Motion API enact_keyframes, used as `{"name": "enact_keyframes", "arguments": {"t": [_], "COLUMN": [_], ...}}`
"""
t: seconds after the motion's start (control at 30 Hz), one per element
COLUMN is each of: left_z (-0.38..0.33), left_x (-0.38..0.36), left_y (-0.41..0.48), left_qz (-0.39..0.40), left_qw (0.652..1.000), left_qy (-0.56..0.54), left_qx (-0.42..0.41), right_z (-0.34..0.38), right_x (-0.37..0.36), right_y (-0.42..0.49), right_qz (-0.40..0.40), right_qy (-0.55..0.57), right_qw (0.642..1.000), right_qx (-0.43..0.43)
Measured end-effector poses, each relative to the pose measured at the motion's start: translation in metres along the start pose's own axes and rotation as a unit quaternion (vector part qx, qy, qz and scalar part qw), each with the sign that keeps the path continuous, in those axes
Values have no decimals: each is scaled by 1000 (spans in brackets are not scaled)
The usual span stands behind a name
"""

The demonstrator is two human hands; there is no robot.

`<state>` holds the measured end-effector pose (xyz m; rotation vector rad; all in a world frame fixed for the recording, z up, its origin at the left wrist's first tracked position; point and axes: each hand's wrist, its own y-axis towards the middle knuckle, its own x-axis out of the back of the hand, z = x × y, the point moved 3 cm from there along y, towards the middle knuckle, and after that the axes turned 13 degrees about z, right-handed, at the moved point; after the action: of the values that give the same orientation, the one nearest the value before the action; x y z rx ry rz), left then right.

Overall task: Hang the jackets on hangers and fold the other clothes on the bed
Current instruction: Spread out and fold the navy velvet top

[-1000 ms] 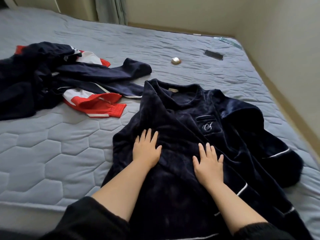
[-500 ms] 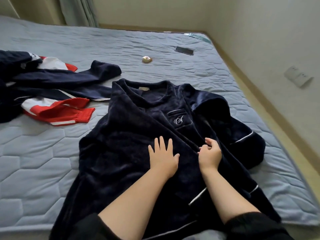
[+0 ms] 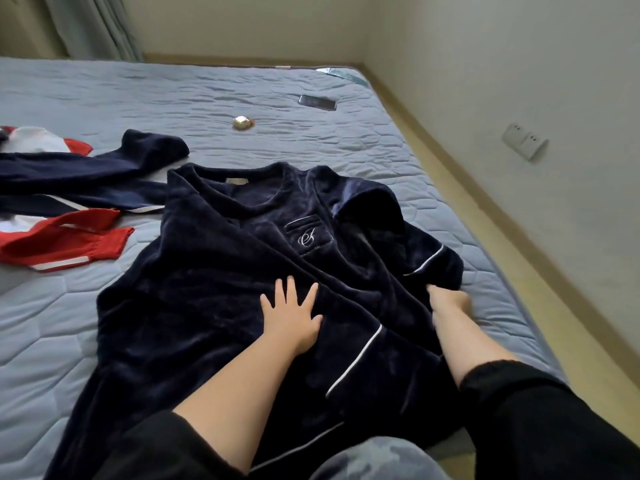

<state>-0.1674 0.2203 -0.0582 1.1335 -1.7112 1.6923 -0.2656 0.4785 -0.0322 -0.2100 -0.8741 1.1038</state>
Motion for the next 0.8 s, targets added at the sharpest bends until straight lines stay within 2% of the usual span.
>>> {"name": "enact_keyframes", "arguments": {"t": [0.1,0.2,0.27,0.33,0.37,0.4,0.43,0.47,0.5,0.53,0.57,0.6,0.63,0.67,0.77,0.8], "left_z": [0,6,16,30,37,45,52,59,70,83,96,108,119,126,136,135], "left_x": [-2,-1,4,9,12,15,19,22,24,27,29,30,27,23,11,9], "left_y": [-8,-16,-21,-25,-29,-35,-42,-48,-51,-58,-66,-75,-83,-92,-109,-115], "left_qz": [16,21,21,14,7,4,13,30,40,43,35,27,22,27,62,66], "left_qw": [1000,998,989,954,921,866,789,697,608,537,493,470,470,483,553,584], "left_qy": [9,-27,-116,-279,-377,-490,-608,-712,-789,-839,-866,-878,-879,-872,-828,-806], "left_qx": [-18,-55,-87,-109,-104,-96,-85,-80,-79,-81,-82,-84,-76,-70,-73,-66], "right_z": [17,49,78,105,115,122,125,123,117,106,91,72,52,33,-12,-24], "right_x": [-2,-4,-8,-14,-18,-20,-22,-22,-24,-27,-33,-40,-47,-55,-82,-90], "right_y": [-18,-49,-80,-119,-141,-167,-191,-215,-232,-244,-249,-250,-245,-235,-201,-192], "right_qz": [-34,-51,-32,11,50,101,160,224,288,357,427,489,527,534,443,421], "right_qy": [49,135,176,185,184,177,163,128,64,-21,-108,-182,-225,-235,-212,-224], "right_qw": [997,980,958,925,902,873,840,803,766,727,691,669,665,687,792,813], "right_qx": [55,139,226,332,388,443,492,537,570,586,572,530,478,434,361,333]}}
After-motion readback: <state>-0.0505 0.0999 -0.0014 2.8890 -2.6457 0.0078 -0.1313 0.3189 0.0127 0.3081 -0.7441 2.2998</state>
